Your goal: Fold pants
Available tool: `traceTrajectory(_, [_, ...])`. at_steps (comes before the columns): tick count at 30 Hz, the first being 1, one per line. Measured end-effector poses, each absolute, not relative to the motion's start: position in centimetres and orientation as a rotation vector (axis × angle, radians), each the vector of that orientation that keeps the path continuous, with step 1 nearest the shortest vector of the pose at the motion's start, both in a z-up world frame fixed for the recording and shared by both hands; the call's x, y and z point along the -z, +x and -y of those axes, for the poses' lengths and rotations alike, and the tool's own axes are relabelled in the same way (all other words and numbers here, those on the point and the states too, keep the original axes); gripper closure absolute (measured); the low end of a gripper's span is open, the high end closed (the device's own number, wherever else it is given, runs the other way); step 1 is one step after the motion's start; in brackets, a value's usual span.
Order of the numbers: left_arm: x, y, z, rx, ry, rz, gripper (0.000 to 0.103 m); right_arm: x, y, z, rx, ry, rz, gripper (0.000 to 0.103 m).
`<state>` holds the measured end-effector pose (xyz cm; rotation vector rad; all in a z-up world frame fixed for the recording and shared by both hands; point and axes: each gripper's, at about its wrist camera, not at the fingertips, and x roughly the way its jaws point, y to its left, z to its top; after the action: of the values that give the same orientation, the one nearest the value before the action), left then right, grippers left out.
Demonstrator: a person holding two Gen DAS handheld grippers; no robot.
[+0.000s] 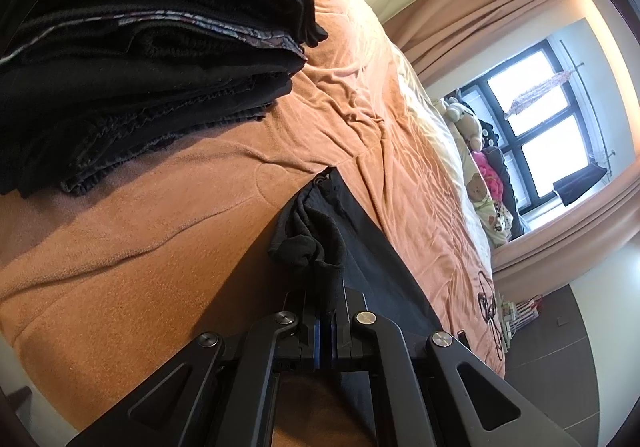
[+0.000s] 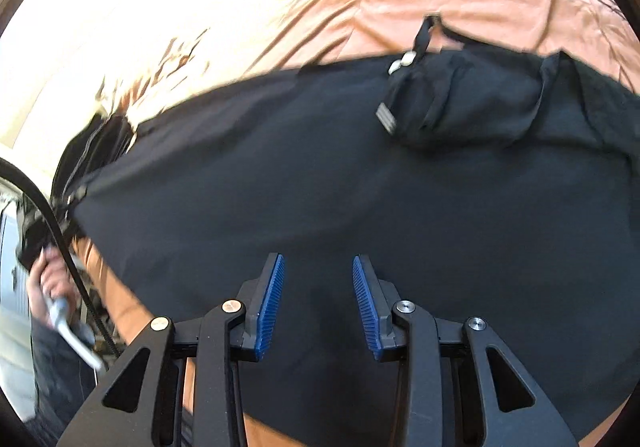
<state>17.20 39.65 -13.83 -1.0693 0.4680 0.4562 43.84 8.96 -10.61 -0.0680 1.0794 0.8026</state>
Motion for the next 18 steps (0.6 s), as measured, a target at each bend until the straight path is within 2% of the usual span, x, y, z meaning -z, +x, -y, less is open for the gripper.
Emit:
traceTrajectory(12, [14.3,17.3,-39.6,-0.47,-1.074,-0.49,0.1,7.6,50.3,-9.8,-0.795,-0.252,-0.977,0.068])
traceTrajectory(13, [14.5,17.2,-39.6,-0.471,-1.077,-0.491,0.1,7.6,50.6,-10.2,-0.795,-0.291,-0.965,0.066])
traceTrajectory(15, [14.8,17.2,-39.6,-0.476,-1.084,-0.494,0.1,7.6,51.0,-10.9,-0.797,-0.371,-0.936,0.047])
traceTrajectory(17, [15.0,17.1,-39.7,-0.481,-1.085,-0.498,0.1,7.5,51.5,-11.7,-0.79,-0.433,-0.905,0.039])
traceTrajectory(18, [15.1,17.1,-39.7,-0.484,-1.087,-0.5,0.1,7.1,51.3,-11.6,-0.787,-0.467,-0.891,0.039])
